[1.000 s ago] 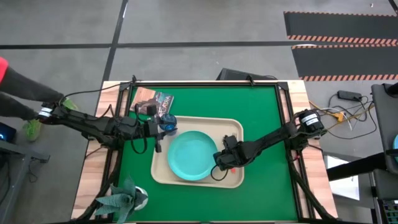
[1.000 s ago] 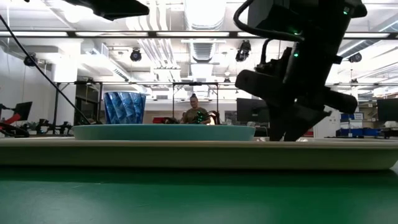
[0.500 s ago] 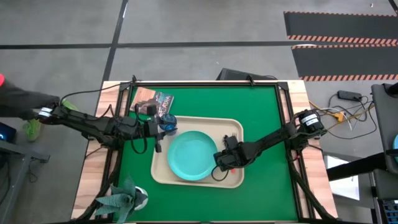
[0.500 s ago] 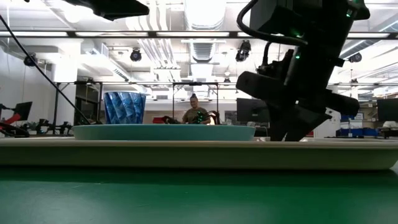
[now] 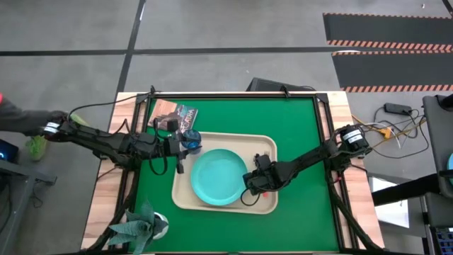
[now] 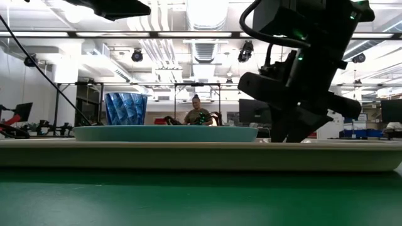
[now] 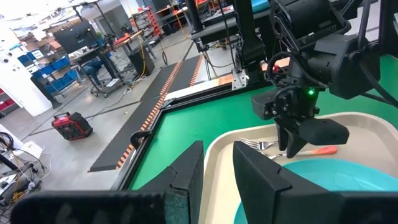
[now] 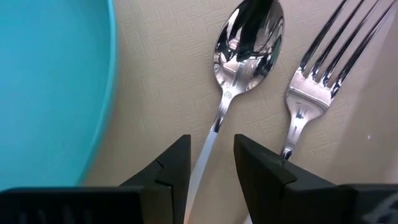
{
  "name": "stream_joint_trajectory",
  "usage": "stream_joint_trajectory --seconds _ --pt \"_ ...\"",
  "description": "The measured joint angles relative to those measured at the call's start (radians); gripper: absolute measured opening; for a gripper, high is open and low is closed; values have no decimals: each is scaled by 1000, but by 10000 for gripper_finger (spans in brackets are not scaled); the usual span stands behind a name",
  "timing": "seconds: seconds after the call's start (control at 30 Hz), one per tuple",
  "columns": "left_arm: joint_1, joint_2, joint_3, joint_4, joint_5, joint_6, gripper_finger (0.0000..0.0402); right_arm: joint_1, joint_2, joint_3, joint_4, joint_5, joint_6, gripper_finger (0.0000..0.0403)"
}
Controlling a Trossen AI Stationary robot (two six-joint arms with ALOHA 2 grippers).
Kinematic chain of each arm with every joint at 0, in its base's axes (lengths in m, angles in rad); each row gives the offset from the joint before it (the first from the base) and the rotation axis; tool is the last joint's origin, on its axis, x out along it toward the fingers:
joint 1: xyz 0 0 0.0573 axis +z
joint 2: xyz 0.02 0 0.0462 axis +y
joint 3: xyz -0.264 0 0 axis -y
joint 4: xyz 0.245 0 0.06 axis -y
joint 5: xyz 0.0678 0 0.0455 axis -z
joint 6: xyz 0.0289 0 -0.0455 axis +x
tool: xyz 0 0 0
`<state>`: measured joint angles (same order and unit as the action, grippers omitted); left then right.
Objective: Pick and place plate/cup/fork/spoon on tray
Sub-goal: Adjust the utensils on the white tray
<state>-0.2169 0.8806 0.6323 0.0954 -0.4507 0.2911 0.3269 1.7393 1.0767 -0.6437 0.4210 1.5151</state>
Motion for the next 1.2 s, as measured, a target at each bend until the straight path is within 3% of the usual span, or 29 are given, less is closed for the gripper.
stream_joint_trajectory --seconds 0.47,1.2 --pt "1 0 0 0 0 -24 73 2 0 24 2 -63 -20 113" --pt "0 0 0 0 0 -24 73 2 -2 49 -2 -62 -42 89"
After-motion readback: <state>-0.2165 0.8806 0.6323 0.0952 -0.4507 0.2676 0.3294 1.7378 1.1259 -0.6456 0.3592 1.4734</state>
